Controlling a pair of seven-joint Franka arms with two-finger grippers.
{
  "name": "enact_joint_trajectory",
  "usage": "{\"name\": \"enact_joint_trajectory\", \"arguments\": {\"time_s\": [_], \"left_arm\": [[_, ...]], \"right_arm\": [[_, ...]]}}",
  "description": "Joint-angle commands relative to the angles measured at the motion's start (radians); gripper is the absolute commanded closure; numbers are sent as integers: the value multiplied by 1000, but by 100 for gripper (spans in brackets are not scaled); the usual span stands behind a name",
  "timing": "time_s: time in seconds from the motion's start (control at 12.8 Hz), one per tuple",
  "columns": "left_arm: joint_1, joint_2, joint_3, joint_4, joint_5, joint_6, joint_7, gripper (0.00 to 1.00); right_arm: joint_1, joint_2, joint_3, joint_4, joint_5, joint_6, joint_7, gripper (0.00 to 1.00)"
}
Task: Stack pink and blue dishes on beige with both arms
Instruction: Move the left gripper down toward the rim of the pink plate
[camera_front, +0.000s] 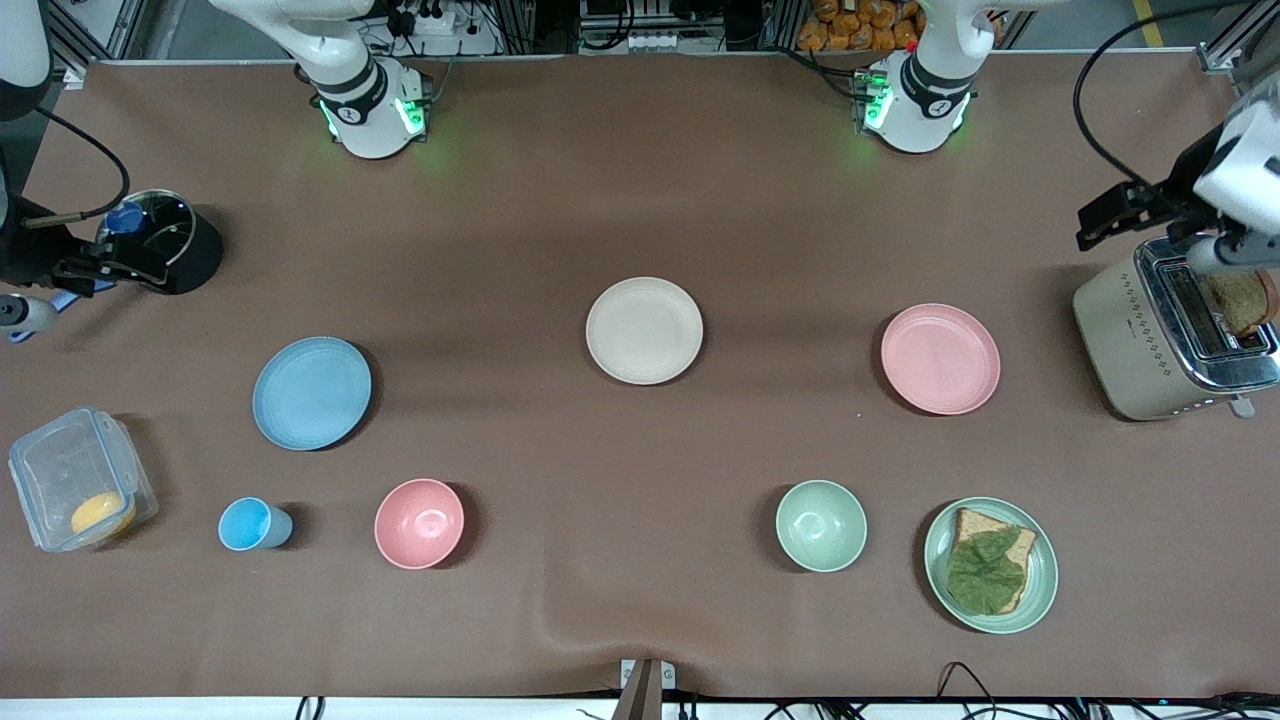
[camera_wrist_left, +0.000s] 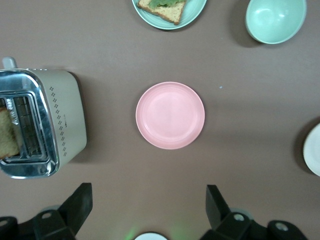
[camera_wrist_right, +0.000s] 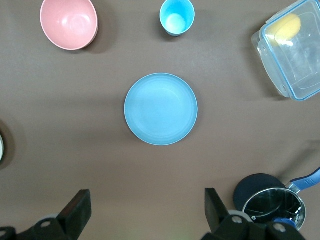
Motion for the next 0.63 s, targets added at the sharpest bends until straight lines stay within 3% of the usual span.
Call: {"name": "enact_joint_trajectory", "arguments": {"time_s": [0.0,0.31,0.39,0.55], "left_arm": [[25,-8,1,-173,0,178,66,0],[81,-5,-1,-518,-3,597,66,0],[103,17,-2,-571,-1,675,66,0],[118,90,-2,-582,-1,705,70,0]], "right_arm": [[-8,-4,5,4,-1,-11,11,0],[-9,6,5,16,4,-8,0,0],[-9,7,5,16,5,-8,0,0],[-9,19,5,16,5,-8,0,0]]}}
